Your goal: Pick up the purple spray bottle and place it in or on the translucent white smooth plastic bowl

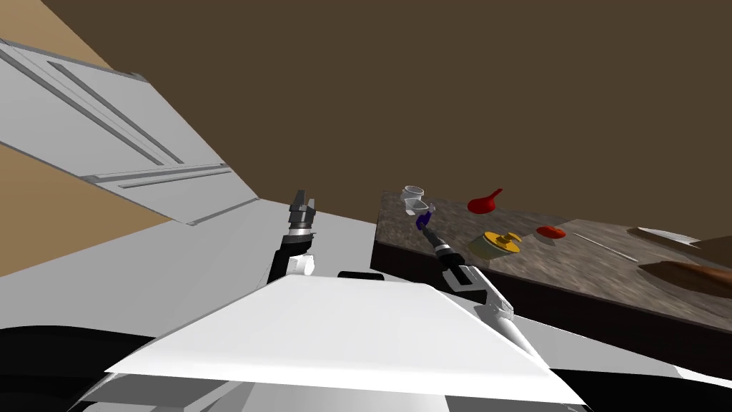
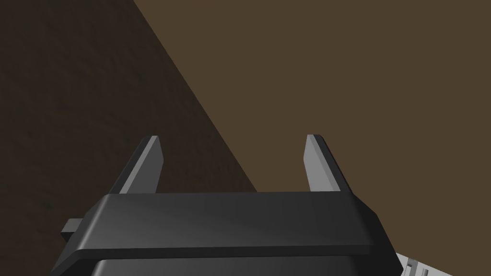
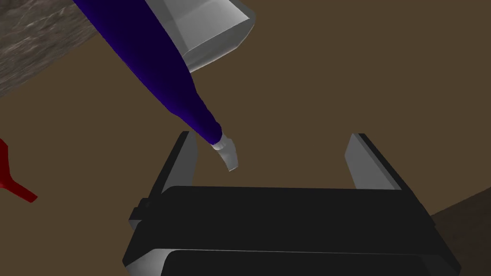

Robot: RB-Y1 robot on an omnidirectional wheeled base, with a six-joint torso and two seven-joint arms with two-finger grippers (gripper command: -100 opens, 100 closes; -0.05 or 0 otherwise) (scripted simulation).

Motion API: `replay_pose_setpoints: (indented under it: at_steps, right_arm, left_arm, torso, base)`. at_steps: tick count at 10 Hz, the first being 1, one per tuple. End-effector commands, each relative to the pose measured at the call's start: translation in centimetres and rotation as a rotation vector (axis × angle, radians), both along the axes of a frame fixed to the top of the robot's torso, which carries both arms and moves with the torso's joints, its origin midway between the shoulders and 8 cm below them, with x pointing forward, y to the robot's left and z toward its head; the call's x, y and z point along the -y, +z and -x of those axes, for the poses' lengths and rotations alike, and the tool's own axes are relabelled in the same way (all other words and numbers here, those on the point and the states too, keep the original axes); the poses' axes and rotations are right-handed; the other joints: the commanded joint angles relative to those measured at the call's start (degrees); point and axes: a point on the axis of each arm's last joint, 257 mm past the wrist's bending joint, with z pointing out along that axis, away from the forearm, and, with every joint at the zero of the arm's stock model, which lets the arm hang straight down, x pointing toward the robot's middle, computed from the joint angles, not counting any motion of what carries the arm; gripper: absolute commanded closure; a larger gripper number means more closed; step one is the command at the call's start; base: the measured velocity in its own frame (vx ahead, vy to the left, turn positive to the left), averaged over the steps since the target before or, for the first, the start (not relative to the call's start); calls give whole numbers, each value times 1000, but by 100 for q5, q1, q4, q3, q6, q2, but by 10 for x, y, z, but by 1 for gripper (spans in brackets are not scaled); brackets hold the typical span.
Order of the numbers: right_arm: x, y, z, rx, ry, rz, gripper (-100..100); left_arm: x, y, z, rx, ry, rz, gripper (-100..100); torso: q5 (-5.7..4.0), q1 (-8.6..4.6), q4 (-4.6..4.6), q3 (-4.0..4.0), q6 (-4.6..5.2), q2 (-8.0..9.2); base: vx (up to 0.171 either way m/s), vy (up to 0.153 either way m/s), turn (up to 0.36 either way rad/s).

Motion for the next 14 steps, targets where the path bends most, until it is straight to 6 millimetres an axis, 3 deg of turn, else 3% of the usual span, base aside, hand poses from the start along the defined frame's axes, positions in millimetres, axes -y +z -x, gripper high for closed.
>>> replay_pose_setpoints:
  at_steps: [1,2,3,7,10,14]
  right_arm:
    - [17,-7,-2,-22,-23,31,-100]
    - [33,-9,-3,-41,-46,78,-100]
    - [36,-14,-2,-51,-53,77,-100]
    - [111,-26,2,-148,-162,249,-100]
    - [130,-28,5,-171,-189,287,-100]
    - [196,-22,15,-246,-289,429,-100]
  left_arm:
    - [0,0,0,0,0,0,0]
    - [0,0,0,0,0,0,0]
    - [0,0,0,0,0,0,0]
    - [0,0,0,0,0,0,0]
    - [0,0,0,0,0,0,0]
    - [0,0,0,0,0,0,0]
  torso:
    - [0,0,0,0,0,0]
    - [-2,-7,0,0,2,1]
    - [-2,-9,1,2,1,4]
    - [-1,-4,0,0,1,0]
    - [-2,-9,0,1,2,3]
    - [-2,-7,0,0,1,0]
  base:
    - [12,43,44]
    - [3,45,73]
    - [2,33,46]
    - [14,57,123]
    - [12,38,44]
    - [18,48,104]
